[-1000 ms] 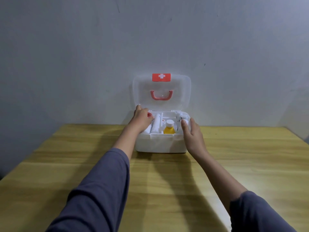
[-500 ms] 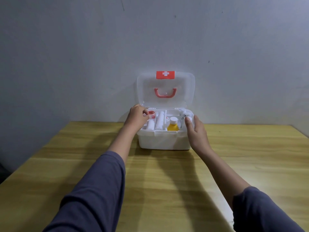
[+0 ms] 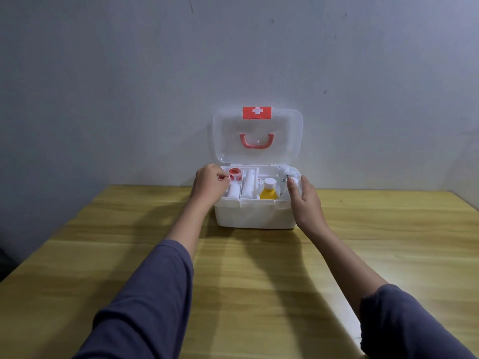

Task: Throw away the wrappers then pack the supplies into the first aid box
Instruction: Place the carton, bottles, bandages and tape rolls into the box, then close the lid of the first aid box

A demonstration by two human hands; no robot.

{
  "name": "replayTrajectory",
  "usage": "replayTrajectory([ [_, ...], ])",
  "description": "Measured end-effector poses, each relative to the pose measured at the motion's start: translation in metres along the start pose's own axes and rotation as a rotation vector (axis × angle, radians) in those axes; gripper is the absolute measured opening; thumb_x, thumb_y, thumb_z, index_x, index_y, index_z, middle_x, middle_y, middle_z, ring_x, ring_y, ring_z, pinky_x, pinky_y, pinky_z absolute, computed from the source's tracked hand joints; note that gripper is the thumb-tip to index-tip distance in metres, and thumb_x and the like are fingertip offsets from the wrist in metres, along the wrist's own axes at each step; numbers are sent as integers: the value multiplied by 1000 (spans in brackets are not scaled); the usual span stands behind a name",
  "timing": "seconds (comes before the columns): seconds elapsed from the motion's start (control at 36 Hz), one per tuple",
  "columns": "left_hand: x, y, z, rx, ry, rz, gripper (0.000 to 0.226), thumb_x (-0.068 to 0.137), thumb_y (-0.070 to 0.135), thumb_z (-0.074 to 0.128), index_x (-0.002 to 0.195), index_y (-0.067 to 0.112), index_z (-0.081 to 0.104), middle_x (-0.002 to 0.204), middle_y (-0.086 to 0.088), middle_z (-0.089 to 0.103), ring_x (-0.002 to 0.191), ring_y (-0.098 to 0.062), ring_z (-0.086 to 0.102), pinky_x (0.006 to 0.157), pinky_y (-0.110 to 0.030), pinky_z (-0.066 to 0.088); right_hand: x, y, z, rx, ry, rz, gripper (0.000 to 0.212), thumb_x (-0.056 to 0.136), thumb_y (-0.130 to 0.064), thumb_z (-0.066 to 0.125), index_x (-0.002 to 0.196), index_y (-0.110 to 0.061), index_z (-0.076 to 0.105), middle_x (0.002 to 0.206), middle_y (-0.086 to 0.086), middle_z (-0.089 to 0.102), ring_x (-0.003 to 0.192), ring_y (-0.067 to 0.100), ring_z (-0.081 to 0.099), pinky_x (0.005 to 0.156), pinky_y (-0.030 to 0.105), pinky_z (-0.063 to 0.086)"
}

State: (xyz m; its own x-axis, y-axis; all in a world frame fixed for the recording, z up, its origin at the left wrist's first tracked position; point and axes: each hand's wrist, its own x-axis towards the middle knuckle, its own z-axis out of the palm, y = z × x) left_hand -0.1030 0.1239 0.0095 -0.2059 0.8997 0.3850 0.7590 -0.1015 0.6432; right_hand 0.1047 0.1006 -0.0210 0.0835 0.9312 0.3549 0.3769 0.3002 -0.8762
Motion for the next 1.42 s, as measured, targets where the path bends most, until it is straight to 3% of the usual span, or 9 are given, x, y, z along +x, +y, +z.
replayTrajectory([
  [0.08,-6,2,3,-122,28,-83,27,88,7,58,112,0,68,126,-15,56,119,-26,53,85,-10,30,0,0,0,-9,-1,-4,42,97,-41,36,129,-16,46,127,3,50,121,15,43,93,25,30],
  [0.28,-31,0,9,-483,-3,-226,62,89,41,60,140,12,42,147,-4,43,134,-17,40,96,-21,29,0,0,-1,-37,-9,31,49,96,-44,35,135,-15,42,136,6,47,129,20,40,100,29,31],
  [0.42,-47,-10,9,-610,-52,-130,52,64,51,78,107,37,51,109,23,57,102,5,55,83,-10,42,0,-1,-3,-46,-25,45,49,94,-50,35,128,-17,47,128,3,53,121,20,47,104,40,38],
  [0.53,-49,-21,9,-591,-104,-92,97,39,60,86,121,28,48,121,12,60,115,-9,56,98,-30,48,-1,-6,-5,-55,-37,63,48,95,-48,36,127,-15,48,129,6,52,123,22,45,100,35,37],
  [0.67,-53,-22,7,-552,-106,-73,89,43,48,89,122,34,50,117,15,62,113,-10,58,93,-30,50,0,-11,-8,-86,-25,73,42,96,-39,39,116,-3,51,118,10,51,120,25,44,87,27,32],
  [0.75,-54,-22,7,-575,-109,-70,84,47,44,89,120,35,50,115,17,62,111,-7,59,89,-26,50,4,-20,-11,-113,-5,76,53,97,-36,39,126,8,40,137,20,41,128,29,36,98,31,30],
  [0.89,-54,-24,8,-612,-116,-50,86,47,47,89,123,34,50,119,13,63,112,-9,60,96,-41,51,32,-46,-9,-161,25,-61,62,96,-39,41,143,-3,25,152,13,26,141,23,23,112,30,19],
  [1.25,-50,-30,10,-670,-159,-40,86,46,45,88,121,48,45,120,17,61,113,-2,57,92,-29,52,126,-84,26,-600,69,-533,47,92,-25,51,136,-12,43,142,10,45,133,26,39,118,42,11],
  [1.42,-49,-30,10,-662,-156,-35,90,50,37,90,129,35,46,121,15,62,111,0,58,93,-27,51,124,-84,19,-577,169,-683,32,90,-25,55,119,-12,63,121,11,65,112,31,58,102,44,38],
])
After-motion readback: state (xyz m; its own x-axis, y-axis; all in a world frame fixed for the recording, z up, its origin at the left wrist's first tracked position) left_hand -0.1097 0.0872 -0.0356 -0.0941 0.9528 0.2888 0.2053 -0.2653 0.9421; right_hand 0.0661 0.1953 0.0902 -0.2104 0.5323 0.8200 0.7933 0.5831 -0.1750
